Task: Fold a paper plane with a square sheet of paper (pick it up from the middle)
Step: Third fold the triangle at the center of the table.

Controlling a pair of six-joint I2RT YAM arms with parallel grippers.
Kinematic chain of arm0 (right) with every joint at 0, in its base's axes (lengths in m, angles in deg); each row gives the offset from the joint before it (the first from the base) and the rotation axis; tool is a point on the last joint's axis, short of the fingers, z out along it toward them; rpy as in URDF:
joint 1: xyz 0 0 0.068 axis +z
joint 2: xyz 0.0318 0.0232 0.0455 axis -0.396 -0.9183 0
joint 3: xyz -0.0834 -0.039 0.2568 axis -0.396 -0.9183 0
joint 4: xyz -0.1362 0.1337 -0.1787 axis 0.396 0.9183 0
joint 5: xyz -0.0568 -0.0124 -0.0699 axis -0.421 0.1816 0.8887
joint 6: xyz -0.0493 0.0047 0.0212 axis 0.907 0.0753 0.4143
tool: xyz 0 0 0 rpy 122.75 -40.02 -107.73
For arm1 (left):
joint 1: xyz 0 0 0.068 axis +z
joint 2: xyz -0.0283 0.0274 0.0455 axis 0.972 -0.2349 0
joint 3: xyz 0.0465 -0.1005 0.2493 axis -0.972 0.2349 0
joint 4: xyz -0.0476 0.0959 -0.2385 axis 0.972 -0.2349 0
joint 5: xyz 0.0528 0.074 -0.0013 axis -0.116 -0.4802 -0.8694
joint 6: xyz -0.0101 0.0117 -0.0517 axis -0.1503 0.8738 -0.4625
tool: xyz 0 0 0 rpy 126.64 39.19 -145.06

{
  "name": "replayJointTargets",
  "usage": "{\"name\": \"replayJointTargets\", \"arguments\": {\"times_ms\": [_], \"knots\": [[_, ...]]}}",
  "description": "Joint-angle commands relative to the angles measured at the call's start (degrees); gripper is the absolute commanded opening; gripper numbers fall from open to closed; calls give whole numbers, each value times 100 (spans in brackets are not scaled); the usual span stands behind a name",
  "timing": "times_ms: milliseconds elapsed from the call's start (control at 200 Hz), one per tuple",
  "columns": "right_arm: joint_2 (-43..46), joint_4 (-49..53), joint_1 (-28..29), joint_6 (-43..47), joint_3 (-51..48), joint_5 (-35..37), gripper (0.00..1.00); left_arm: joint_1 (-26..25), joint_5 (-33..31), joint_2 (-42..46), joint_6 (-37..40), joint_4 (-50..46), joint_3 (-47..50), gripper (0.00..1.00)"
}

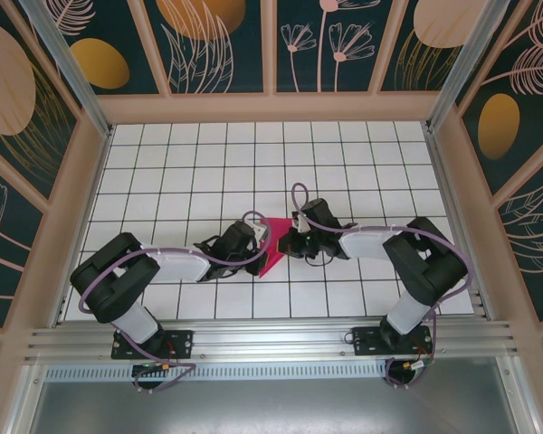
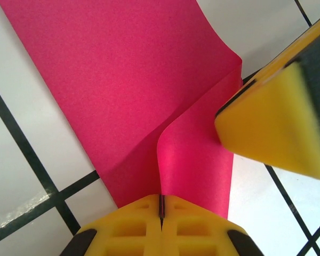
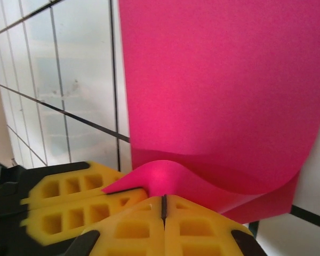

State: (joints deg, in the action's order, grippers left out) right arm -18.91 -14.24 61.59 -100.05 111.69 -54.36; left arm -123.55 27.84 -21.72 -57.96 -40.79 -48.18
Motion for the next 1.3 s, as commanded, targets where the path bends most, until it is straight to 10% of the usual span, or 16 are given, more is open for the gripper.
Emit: {"name": "replayJointTargets", "arguments": {"times_ms": [0,1296], "knots": [[-168,-214,31,-4,112,-6,4,58,12,-41,122,-92,-79,0],[67,867,-346,313,373,710,4,54,-28,25,193,-266,-90,0]]}}
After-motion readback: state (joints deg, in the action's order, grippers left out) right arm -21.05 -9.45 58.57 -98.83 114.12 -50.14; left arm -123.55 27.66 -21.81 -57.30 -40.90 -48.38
